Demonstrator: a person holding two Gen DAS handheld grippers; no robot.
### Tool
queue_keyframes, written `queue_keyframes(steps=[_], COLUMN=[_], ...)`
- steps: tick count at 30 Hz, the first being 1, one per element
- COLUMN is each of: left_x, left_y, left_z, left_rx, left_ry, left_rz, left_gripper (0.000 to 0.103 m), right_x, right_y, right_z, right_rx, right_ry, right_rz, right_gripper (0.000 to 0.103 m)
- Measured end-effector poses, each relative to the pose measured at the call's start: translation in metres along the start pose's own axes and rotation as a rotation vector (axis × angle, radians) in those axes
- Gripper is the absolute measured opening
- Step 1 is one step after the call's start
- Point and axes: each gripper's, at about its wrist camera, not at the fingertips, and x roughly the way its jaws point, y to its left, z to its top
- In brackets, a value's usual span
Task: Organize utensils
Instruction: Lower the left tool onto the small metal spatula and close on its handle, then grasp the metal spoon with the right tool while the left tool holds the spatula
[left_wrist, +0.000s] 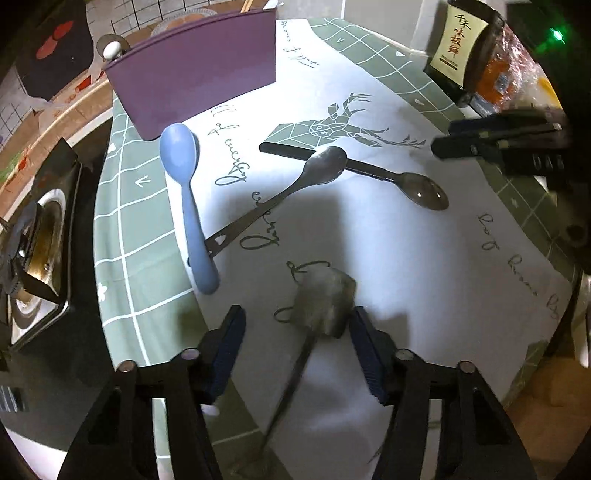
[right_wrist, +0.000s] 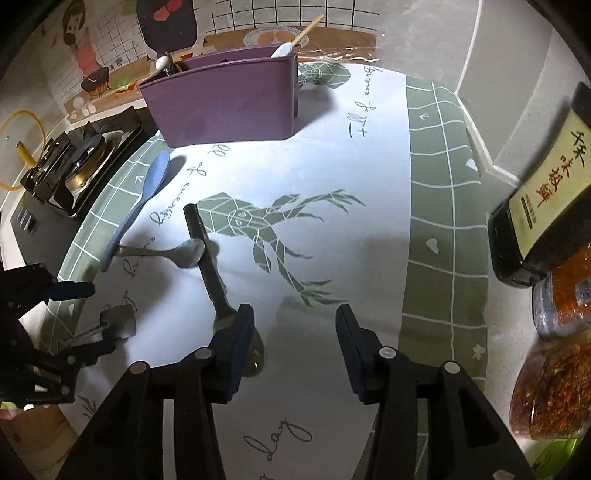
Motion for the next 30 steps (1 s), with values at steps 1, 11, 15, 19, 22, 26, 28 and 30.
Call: queue_keyframes(steps=[1, 11, 15, 19, 22, 26, 28, 30], left_x=[0.001, -0.001, -0.003, -0.005, -0.006, -0.007, -0.007, -0.008], left_y=[0.0, 0.013, 0.027, 0.041, 0.043, 0.052, 0.061, 0.069], left_z=[0.001, -0.001, -0.006, -0.011, -0.012, -0.013, -0.013, -0.013], left_rx=[-0.007, -0.067, -0.117, -0.16, -0.174, -0.215, -0.252, -0.284], left_ry=[0.002, -0.012, -0.015, -0.016, -0.018, -0.026, -0.028, -0.032], left_rz=[-0.004, 0.032, 0.061, 0.07, 0.081, 0.101, 0.108, 0.109], left_gripper=[0.047, 0.04, 0.04, 0.04, 0.04, 0.04, 0.04, 0.041], right_x=[0.001, 0.02, 0.022, 0.028, 0.04, 0.057, 0.069, 0.069], right_y=[0.001, 0.031, 0.045, 0.06, 0.063, 0.062, 0.062, 0.063], right_z=[-0.002, -0.002, 0.006, 0.024, 0.046, 0.071, 0.077, 0.077], right_rx=[-0.005, -0.083, -0.129, -0.164, -0.148, -0.122, -0.132, -0.148], right_ry=[0.004, 0.036, 0.024, -0.004, -0.017, -0.03, 0.008, 0.004], right_rz=[-0.002, 0.015, 0.0, -0.013, -0.013, -0.05, -0.076, -0.075], right_gripper=[0.05, 0.051, 0.056, 0.06, 0.062, 0.047, 0.028, 0.027])
